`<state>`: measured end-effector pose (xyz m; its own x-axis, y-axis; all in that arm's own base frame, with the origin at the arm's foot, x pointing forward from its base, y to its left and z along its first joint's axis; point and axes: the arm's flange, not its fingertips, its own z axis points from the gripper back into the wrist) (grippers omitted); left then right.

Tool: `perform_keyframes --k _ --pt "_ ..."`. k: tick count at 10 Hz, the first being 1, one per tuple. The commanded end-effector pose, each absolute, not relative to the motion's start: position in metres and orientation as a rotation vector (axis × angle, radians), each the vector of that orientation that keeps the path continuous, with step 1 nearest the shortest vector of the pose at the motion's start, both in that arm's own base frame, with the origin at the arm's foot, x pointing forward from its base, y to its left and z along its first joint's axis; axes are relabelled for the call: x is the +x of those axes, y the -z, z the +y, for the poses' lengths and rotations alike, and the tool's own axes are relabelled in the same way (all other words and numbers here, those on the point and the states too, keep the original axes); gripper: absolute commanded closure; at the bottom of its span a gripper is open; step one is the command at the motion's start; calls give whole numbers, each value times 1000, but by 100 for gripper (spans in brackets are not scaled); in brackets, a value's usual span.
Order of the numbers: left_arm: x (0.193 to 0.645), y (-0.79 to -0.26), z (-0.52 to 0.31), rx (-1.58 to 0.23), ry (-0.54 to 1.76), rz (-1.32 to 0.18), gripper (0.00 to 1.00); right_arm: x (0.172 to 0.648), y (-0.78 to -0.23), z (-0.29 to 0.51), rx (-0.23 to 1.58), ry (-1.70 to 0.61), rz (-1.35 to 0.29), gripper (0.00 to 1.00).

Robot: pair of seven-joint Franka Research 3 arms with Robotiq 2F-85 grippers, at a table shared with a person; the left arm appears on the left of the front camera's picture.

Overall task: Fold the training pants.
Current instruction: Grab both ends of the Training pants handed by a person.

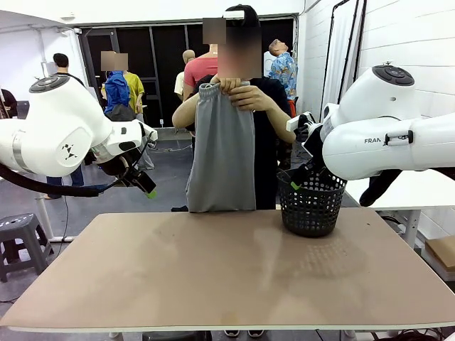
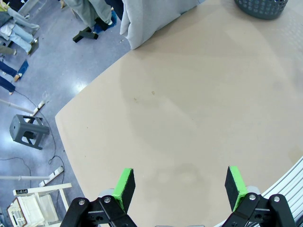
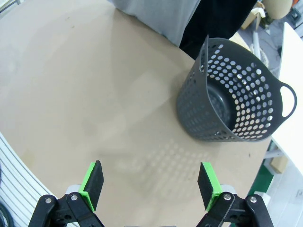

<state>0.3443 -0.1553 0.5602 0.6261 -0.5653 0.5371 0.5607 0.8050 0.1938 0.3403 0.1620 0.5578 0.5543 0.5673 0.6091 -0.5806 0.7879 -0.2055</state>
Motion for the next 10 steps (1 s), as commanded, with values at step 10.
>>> perform_keyframes --k 10 --pt "345 -561 -155 3 648 -620 0 341 -554 162 25 -680 -712 0"
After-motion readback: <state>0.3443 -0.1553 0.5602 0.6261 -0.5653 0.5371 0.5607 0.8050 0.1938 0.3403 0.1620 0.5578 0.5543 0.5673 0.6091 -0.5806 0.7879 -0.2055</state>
